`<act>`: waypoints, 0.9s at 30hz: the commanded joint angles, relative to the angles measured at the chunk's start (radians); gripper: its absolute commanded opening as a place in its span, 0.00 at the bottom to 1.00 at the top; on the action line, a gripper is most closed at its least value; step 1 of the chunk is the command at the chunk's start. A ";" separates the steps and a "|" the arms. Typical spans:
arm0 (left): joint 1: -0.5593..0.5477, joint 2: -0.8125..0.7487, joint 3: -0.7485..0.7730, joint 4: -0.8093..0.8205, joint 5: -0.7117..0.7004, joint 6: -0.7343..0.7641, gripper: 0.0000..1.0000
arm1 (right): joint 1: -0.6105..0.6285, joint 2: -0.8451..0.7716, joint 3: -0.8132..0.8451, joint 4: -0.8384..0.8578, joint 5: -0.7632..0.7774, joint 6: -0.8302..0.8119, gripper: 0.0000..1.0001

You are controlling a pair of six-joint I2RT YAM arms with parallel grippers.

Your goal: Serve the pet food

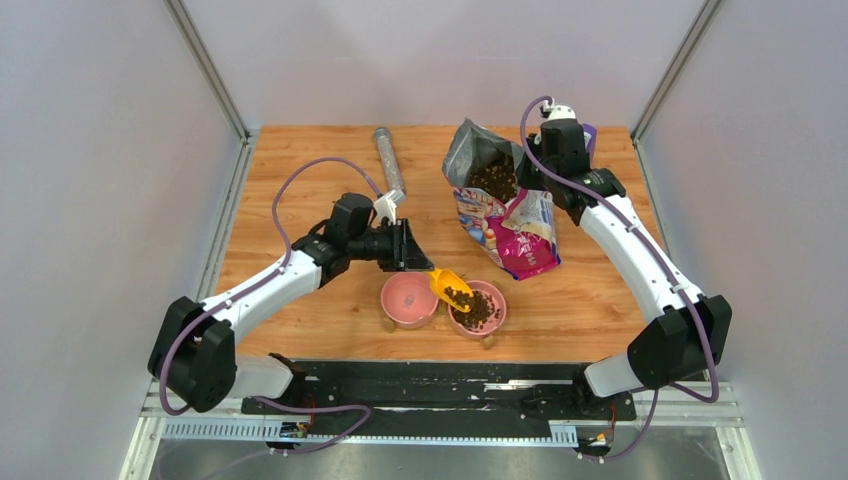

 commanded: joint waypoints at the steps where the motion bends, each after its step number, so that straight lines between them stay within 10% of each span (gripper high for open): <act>1: -0.070 -0.016 0.109 -0.122 -0.133 0.152 0.00 | -0.004 -0.040 -0.014 -0.016 0.013 0.006 0.00; 27: -0.140 -0.089 0.559 -0.335 -0.255 0.477 0.00 | -0.006 -0.047 -0.023 -0.001 0.007 0.011 0.00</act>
